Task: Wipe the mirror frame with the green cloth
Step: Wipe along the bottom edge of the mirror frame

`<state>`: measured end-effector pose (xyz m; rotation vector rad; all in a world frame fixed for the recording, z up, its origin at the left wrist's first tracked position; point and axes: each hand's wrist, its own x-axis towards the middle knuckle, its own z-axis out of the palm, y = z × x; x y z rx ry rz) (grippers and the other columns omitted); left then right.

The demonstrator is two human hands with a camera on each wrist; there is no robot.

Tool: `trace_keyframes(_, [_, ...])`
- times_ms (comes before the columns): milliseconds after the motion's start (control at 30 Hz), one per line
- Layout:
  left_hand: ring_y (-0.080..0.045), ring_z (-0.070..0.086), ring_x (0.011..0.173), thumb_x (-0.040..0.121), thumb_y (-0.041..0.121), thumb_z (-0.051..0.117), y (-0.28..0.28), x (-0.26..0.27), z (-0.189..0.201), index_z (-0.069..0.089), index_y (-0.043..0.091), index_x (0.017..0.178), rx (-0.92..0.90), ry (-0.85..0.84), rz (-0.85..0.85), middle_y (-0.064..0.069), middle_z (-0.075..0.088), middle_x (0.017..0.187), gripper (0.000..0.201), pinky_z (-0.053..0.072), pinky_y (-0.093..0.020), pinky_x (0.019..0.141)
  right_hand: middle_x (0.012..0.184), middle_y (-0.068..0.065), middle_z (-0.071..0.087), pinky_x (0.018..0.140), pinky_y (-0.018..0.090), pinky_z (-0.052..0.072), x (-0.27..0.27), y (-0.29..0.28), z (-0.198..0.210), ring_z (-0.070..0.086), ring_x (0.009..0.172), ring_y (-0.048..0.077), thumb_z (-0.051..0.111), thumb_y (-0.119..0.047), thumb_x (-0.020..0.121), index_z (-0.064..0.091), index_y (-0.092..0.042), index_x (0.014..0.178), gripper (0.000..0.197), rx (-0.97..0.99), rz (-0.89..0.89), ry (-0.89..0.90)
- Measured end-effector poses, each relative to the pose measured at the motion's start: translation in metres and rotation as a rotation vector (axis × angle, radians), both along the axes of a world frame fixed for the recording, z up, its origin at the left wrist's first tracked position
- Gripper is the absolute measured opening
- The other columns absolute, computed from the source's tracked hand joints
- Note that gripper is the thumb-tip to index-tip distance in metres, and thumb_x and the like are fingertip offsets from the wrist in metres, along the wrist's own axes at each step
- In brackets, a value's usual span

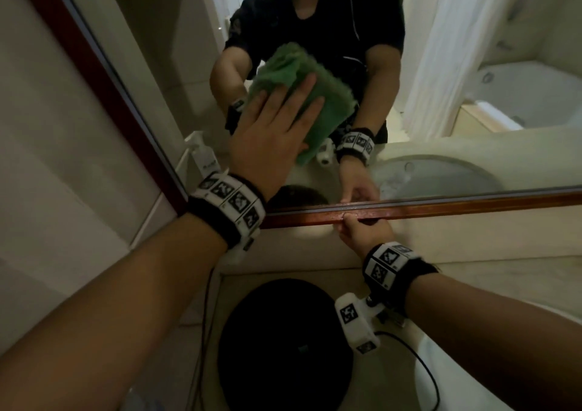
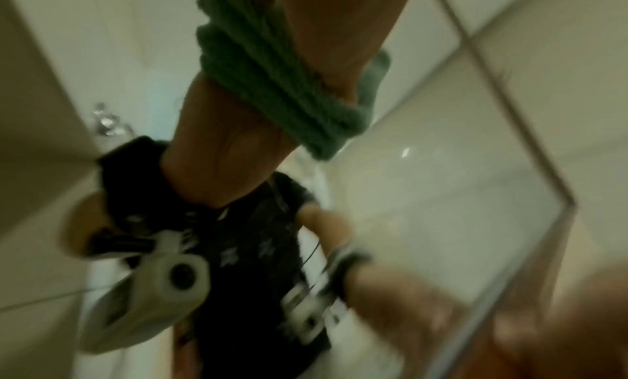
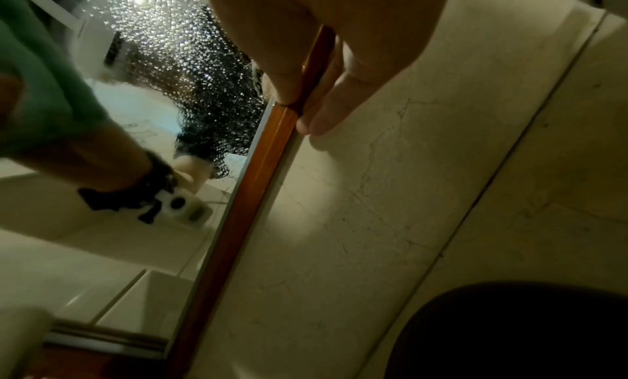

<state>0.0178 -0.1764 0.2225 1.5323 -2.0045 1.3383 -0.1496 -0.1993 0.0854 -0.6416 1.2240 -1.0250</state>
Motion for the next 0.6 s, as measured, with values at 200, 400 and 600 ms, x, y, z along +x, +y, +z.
trace_keyframes(200, [-0.032,0.045,0.125,0.092,0.019,0.052,-0.007,-0.012,-0.052,0.047,0.016,0.138,0.167,-0.112,-0.139,-0.006,0.042,0.146,0.046,0.028,-0.047,0.108,0.095,0.015,0.065,0.039,0.014,0.048,-0.001,-0.004,-0.004,0.065,0.056,0.014,0.065,0.001,0.087,0.059,0.009,0.109,0.024,-0.028,-0.022,-0.012])
trace_keyframes(400, [-0.032,0.046,0.123,0.095,0.005,0.043,0.029,0.065,-0.066,0.043,0.012,0.139,0.31,-0.251,-0.181,-0.009,0.05,0.14,0.044,0.02,-0.042,0.113,0.085,0.017,0.065,0.049,0.029,0.059,0.002,-0.008,-0.007,0.063,0.063,0.022,0.064,0.003,0.086,0.06,0.004,0.108,0.022,0.009,-0.017,-0.044])
trace_keyframes(600, [-0.031,0.048,0.126,0.101,0.004,0.039,0.038,0.088,-0.046,0.042,0.015,0.142,0.224,-0.241,-0.133,-0.005,0.038,0.149,0.043,0.025,-0.045,0.111,0.08,0.009,0.065,0.041,0.017,0.05,0.003,-0.008,-0.015,0.062,0.055,0.01,0.065,-0.001,0.087,0.058,0.004,0.115,0.03,-0.03,-0.037,0.004])
